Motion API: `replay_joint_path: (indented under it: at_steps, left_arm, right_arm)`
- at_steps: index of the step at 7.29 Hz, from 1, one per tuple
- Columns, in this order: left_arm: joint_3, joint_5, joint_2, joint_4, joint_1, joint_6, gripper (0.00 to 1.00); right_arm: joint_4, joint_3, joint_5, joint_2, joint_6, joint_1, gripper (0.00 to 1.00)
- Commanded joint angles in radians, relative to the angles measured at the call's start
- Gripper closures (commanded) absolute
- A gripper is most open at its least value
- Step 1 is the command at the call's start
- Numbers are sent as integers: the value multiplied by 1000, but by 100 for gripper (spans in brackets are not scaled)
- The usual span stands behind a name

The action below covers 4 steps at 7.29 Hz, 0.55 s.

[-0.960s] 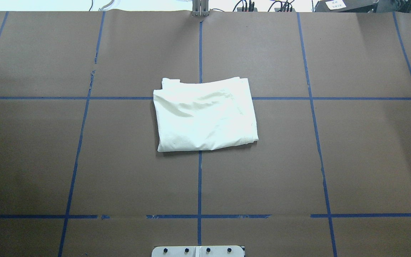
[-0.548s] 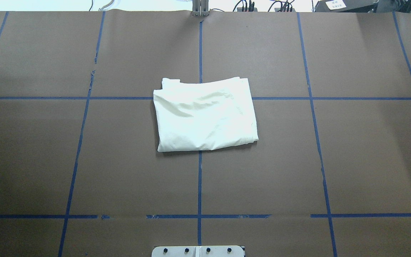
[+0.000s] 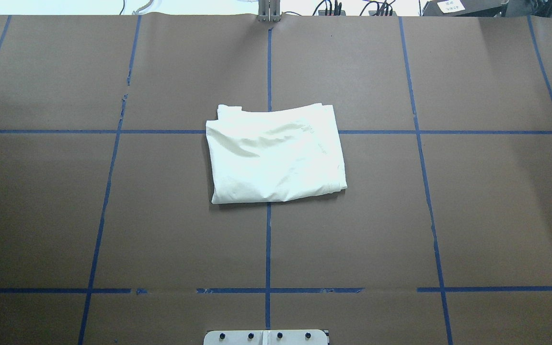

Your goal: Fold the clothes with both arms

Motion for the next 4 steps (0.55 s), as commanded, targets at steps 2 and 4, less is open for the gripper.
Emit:
replay_joint_path:
  at_steps: [2,4]
  left_arm:
    - [-12,-1,2,8,-3,3,0]
    - [-13,-1,2,6,-3,-1,0]
  right_arm:
    - [8,-1,4,-9,5,17,0]
    - [1,2,0,-28,-11,70,0]
